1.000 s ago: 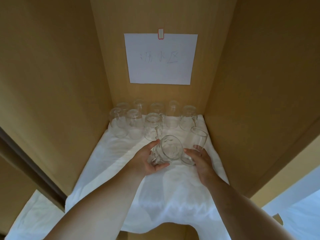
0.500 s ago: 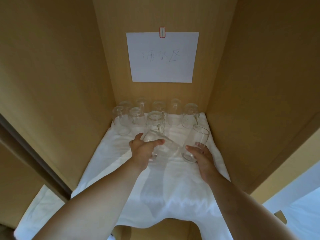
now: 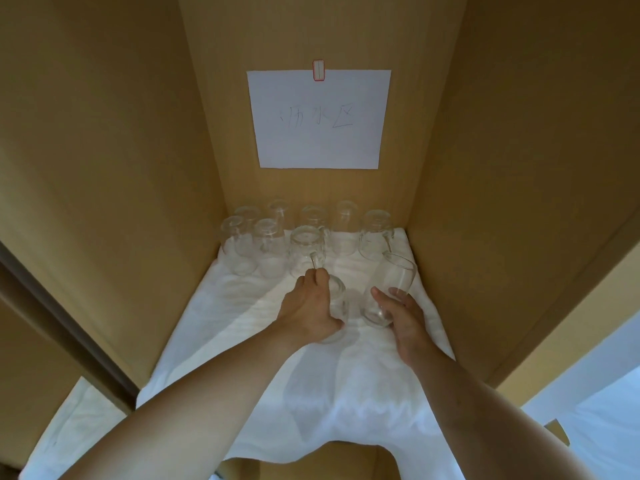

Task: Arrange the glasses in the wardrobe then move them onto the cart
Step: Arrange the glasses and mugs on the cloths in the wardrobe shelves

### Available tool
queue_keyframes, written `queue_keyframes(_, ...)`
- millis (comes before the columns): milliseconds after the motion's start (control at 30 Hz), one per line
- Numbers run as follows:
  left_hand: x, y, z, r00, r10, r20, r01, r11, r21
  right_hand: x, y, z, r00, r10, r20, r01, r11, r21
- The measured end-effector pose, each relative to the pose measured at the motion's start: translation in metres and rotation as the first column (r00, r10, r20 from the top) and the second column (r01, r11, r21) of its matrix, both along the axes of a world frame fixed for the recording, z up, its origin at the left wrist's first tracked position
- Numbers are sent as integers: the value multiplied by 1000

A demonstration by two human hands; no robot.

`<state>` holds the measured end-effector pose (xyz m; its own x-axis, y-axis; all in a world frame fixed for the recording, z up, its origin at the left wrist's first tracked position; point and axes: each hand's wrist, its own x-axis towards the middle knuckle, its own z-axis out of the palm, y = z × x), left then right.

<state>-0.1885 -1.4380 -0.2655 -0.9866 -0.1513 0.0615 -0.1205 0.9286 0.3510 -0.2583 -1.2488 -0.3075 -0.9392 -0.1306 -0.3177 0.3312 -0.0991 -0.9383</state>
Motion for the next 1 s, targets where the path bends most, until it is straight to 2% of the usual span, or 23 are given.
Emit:
queue_keyframes(33,-3,-2,3,999,-28,35,27,1000,8,-1,1,-1,1000,-10,7,10,1000,1)
queue_keyframes(167,-19,-19,26,945,-196,263,129,959,251,-2,3,-4,999,-45,27,44,999,31)
queue_keyframes(233,-26,-27,33,942,-233,242,182,960,214,-5,2,-2,999,-44,30,43,998,46)
queue_keyframes(367,-33,-32,34,967,-184,175,157,975,156,-9,1,5,996,-81,36,79,996,43)
queue_keyframes(500,-44,-30,35,987,-106,118,88,985,146,-16,2,22,989,-78,128,88,994,-70)
queue_keyframes(667,-62,-17,38,995,-19,94,9,995,102,-22,6,42,988,-19,156,47,983,-178)
queue_keyframes(733,-70,-11,37,997,-2,77,-6,994,106,-24,8,51,988,-14,155,40,986,-164)
queue_keyframes(800,-76,-4,37,998,17,59,-25,991,135,-26,10,59,992,-34,123,38,999,-32)
queue_keyframes(900,-86,2,38,998,38,57,-45,993,110,-32,8,67,999,-41,-16,44,943,331)
queue_keyframes(967,-92,2,37,996,50,75,-54,997,61,-36,6,75,994,-27,-109,84,816,572)
queue_keyframes(1000,-95,1,37,995,56,88,-60,997,41,-38,5,81,991,-1,-131,94,708,700)
